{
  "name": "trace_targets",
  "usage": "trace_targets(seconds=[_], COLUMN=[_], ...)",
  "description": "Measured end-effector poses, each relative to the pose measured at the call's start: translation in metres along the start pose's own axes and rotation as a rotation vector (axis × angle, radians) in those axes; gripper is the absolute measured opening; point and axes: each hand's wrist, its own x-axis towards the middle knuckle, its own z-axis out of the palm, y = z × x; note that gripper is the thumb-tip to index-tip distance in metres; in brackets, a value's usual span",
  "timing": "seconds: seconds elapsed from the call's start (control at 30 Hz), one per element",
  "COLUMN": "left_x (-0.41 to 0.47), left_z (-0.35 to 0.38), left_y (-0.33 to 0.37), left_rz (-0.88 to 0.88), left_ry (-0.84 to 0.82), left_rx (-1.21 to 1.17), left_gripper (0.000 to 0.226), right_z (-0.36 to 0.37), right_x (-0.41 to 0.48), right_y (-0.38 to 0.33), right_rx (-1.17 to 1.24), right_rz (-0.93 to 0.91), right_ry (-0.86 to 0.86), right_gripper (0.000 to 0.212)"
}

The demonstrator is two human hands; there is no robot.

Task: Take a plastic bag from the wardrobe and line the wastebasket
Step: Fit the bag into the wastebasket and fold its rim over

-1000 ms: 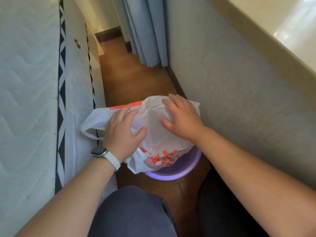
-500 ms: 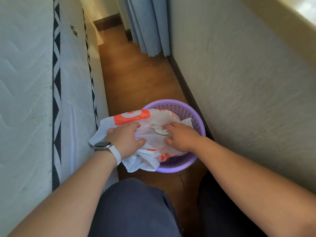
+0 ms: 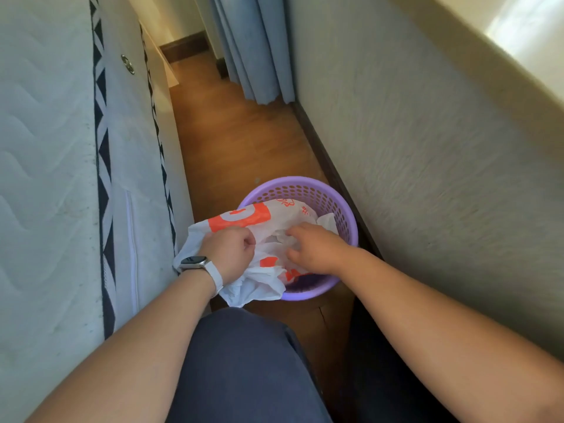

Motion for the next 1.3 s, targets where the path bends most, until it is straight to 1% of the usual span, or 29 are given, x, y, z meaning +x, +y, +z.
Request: trace_targets(seconds=[0.07, 0.13, 0.23, 0.3, 0.4, 0.43, 0.5, 0.57, 0.6, 0.63, 0.67, 0.73, 0.8, 0.83, 0.9, 0.93, 0.97, 1.03, 1.07, 1.17, 1.23, 1.3], left_x=[0.000, 0.001, 0.003, 0.003, 0.000, -0.002, -0.003, -0.001, 0.000, 0.002, 0.003, 0.004, 0.006, 0.006, 0.003, 0.002, 0.002, 0.002, 0.000, -0.001, -0.001, -0.001], left_z=[-0.001, -0.001, -0.005, -0.008, -0.011, -0.011, -0.013, -0.017, -0.019, -0.021, -0.021, -0.018, -0.012, -0.009, -0.005, -0.003, -0.001, 0.000, -0.002, -0.007, -0.011, -0.015], left_y=[0.002, 0.006, 0.019, 0.032, 0.046, 0.048, 0.047, 0.042, 0.039, 0.035, 0.032, 0.024, 0.023, 0.024, 0.030, 0.031, 0.031, 0.031, 0.032, 0.036, 0.042, 0.047], left_rz=[0.012, 0.024, 0.073, 0.127, 0.208, 0.245, 0.303, 0.351, 0.346, 0.315, 0.261, 0.136, 0.067, 0.056, 0.048, 0.042, 0.046, 0.075, 0.089, 0.109, 0.129, 0.139], left_ry=[0.021, 0.033, 0.069, 0.097, 0.108, 0.111, 0.139, 0.181, 0.196, 0.207, 0.210, 0.201, 0.181, 0.161, 0.101, 0.080, 0.075, 0.104, 0.116, 0.173, 0.212, 0.260], left_rx=[-0.073, -0.194, -0.400, -0.492, -0.529, -0.533, -0.446, -0.188, -0.069, -0.001, 0.016, -0.031, -0.139, -0.220, -0.354, -0.361, -0.329, -0.301, -0.334, -0.424, -0.467, -0.550], left_gripper=[0.013, 0.012, 0.015, 0.014, 0.017, 0.016, 0.005, 0.035, 0.048, 0.058, 0.066, 0.080, 0.089, 0.089, 0.081, 0.072, 0.056, 0.017, 0.008, 0.022, 0.022, 0.021], right_z=[0.000, -0.003, -0.007, -0.007, -0.003, -0.003, -0.006, -0.013, -0.017, -0.021, -0.024, -0.030, -0.032, -0.032, -0.031, -0.031, -0.031, -0.031, -0.032, -0.035, -0.035, -0.033], right_x=[-0.008, -0.014, -0.019, -0.021, -0.021, -0.022, -0.023, -0.025, -0.025, -0.024, -0.023, -0.019, -0.015, -0.014, -0.013, -0.012, -0.013, -0.013, -0.014, -0.021, -0.024, -0.024], right_y=[-0.010, -0.015, -0.013, -0.010, -0.008, -0.008, -0.005, -0.001, 0.003, 0.008, 0.013, 0.024, 0.035, 0.039, 0.043, 0.044, 0.044, 0.041, 0.039, 0.025, 0.016, 0.010], right_rx=[0.030, 0.077, 0.136, 0.173, 0.201, 0.209, 0.224, 0.223, 0.220, 0.218, 0.219, 0.216, 0.156, 0.114, 0.060, 0.049, 0.046, 0.072, 0.087, 0.097, 0.086, 0.086], right_rz=[-0.090, -0.165, -0.179, -0.172, -0.182, -0.170, -0.152, -0.118, -0.087, -0.049, -0.009, 0.052, 0.104, 0.128, 0.161, 0.172, 0.180, 0.155, 0.117, -0.082, -0.200, -0.277], right_ry=[0.059, 0.108, 0.189, 0.257, 0.389, 0.420, 0.465, 0.511, 0.535, 0.563, 0.597, 0.664, 0.686, 0.684, 0.661, 0.642, 0.617, 0.579, 0.576, 0.641, 0.662, 0.664], right_gripper=[0.046, 0.047, 0.050, 0.046, 0.017, 0.013, 0.019, 0.020, 0.020, 0.019, 0.020, 0.021, 0.021, 0.021, 0.021, 0.022, 0.022, 0.018, 0.019, 0.041, 0.048, 0.049])
